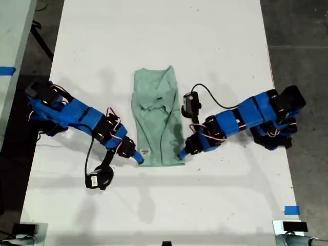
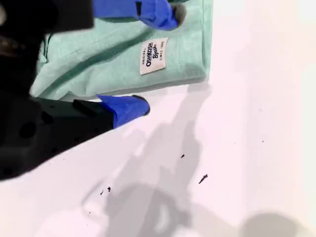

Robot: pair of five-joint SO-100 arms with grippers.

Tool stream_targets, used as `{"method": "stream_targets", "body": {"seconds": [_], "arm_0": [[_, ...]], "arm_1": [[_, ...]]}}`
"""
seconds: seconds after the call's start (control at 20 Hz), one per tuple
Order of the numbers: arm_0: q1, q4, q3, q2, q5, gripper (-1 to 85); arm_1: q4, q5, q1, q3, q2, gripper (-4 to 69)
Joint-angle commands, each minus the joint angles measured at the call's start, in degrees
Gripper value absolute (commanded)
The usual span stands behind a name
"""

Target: Fold t-shirt

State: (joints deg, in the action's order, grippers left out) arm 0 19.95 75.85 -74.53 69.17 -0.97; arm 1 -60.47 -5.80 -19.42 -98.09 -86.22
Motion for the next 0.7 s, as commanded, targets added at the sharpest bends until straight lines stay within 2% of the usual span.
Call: {"method": "stream_targets", "body": {"seconds": [0.0, 0.3, 0.5, 0.55, 0.6, 0.65], "arm_0": [[-1.6, -2.1, 4.4, -1.4, -0.4, 28.9], [-3.4, -2.5, 7.8, -7.1, -0.4, 29.1], [-4.7, -0.6, 18.5, -19.2, -1.0, 28.9], [-4.7, 1.2, 22.9, -22.9, -1.1, 26.9], [-4.7, 2.1, 25.8, -25.8, -1.3, 21.2], [-4.3, 2.1, 26.6, -27.2, -1.8, 5.5]], "arm_1": [[1.7, -1.1, 1.1, 6.9, 1.7, 26.4], [2.7, -2.2, 1.6, 9.8, 7.1, 26.4], [3.6, -2.2, 1.8, 12.3, 12.7, 25.0], [3.9, -2.1, 1.8, 13.2, 14.3, 23.6], [3.8, -2.2, 1.8, 14.6, 16.3, 21.3], [3.8, -2.4, 1.7, 16.2, 18.2, 16.3]]}}
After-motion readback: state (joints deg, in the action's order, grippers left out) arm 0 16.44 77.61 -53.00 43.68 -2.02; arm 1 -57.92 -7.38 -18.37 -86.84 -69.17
